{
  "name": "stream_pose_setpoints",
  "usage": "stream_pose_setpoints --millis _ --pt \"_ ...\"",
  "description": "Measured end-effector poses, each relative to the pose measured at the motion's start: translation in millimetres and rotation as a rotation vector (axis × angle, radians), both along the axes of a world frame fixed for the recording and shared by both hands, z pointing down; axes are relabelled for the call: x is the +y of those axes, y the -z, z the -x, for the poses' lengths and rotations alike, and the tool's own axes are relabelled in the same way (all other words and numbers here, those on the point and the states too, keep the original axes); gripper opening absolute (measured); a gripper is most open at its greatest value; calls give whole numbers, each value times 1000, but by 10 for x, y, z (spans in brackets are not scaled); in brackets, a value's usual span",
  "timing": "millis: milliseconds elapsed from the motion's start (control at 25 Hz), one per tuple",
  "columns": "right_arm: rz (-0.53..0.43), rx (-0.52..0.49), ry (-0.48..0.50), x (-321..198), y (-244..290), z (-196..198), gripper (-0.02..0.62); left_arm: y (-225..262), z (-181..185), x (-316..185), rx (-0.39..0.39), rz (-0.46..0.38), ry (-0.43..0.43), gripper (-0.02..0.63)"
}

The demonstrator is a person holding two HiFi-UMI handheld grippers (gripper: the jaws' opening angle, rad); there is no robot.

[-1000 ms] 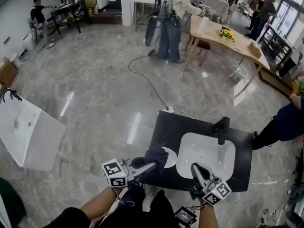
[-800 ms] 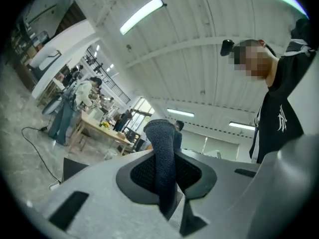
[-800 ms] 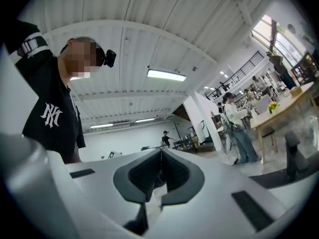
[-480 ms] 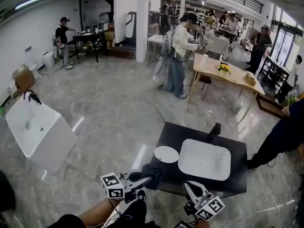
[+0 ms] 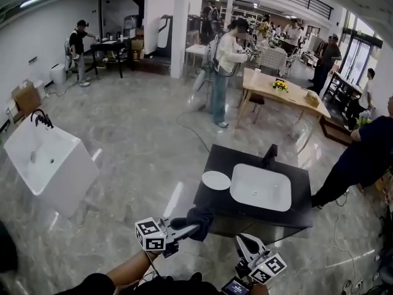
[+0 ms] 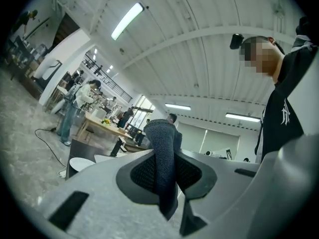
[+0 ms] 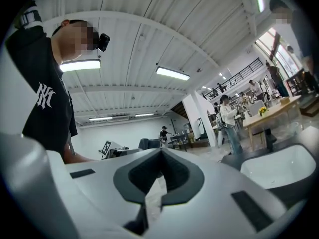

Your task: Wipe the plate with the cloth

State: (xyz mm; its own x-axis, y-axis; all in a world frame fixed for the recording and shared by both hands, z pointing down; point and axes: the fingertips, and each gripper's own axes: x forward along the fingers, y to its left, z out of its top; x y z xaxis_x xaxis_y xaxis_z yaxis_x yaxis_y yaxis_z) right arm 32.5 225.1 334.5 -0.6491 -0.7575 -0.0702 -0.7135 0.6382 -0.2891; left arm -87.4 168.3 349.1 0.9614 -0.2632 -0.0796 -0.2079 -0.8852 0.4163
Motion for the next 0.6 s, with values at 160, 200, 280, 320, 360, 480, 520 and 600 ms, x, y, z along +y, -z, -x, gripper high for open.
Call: stream_pose_setpoints --millis 160,200,280,320,360,480,520,600 --pt "9 30 -35 182 38 287 3 -69 132 232 -9 9 -49 59" --pt "14 30 -39 210 11 358 3 -117 183 286 -16 8 -57 60" --pt "15 30 -47 250 -29 511 3 -229 315 357 -28 16 -66 59" --pt "9 29 -49 273 -14 584 3 -270 379 381 -27 26 -66 60" --pt "-2 24 -49 296 33 642 3 -284 427 403 -21 35 -65 60" --pt "-25 10 -49 352 154 654 3 -179 476 474 -5 23 -58 60" --pt "-24 20 -52 370 138 618 3 -129 483 496 -9 8 -57 59" --pt "-19 44 -56 407 83 540 3 -34 500 529 -21 -25 -54 60"
